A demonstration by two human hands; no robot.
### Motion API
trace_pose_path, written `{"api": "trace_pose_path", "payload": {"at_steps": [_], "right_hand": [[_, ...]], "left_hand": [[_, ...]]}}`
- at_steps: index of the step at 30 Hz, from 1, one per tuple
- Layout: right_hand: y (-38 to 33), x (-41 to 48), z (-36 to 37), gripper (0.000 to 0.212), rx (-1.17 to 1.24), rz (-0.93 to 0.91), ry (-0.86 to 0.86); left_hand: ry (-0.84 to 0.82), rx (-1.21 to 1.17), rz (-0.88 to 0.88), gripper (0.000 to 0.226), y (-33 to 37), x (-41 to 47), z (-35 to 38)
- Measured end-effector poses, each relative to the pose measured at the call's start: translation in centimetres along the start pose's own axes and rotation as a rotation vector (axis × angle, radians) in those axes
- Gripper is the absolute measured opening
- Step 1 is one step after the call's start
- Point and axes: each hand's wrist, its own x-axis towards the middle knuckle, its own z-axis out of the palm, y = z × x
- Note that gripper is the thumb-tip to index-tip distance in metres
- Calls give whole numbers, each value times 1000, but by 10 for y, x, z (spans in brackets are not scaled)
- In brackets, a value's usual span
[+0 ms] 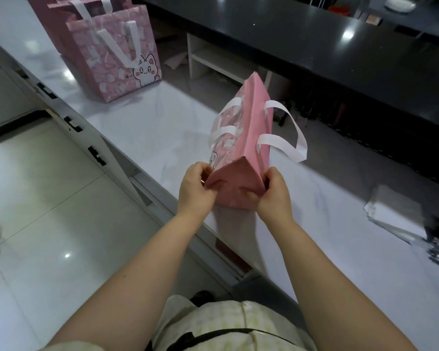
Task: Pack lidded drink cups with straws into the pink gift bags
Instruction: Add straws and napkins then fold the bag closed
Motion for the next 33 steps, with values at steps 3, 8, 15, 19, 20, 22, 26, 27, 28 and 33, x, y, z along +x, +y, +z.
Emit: {"api": "trace_pose_path", "payload": {"at_steps": [3, 8, 15, 19, 20, 22, 26, 27, 28, 33], "right_hand": [[2, 2, 3, 42, -42, 21, 68], [18, -5, -2, 40, 84, 28, -10], [19, -2, -3, 36, 72, 63, 39], [25, -4, -9, 33, 124, 46, 68], [30, -6, -12, 31, 124, 19, 66], [37, -12, -17, 24, 108, -23, 88], [42, -4, -22, 20, 39, 39, 289], [40, 1, -25, 19, 75, 86, 341], [38, 5, -29, 23, 149, 142, 385], [45, -2, -67, 26, 500, 241, 473]], "left_hand": [[4, 36, 12, 30, 0, 2, 6], [-27, -22, 10, 38, -18, -7, 1], [-38, 42, -91, 28, -26, -6, 2], [-32, 1, -117, 30, -26, -9, 5], [-27, -15, -127, 29, -28, -12, 4], [-35, -33, -155, 26, -33, -16, 2], [-40, -67, -219, 36, -21, -29, 19], [-101, -67, -188, 42, -15, -35, 29], [-213, -71, -136, 48, -10, -43, 42], [-583, -32, 34, 60, 8, -66, 83]]}}
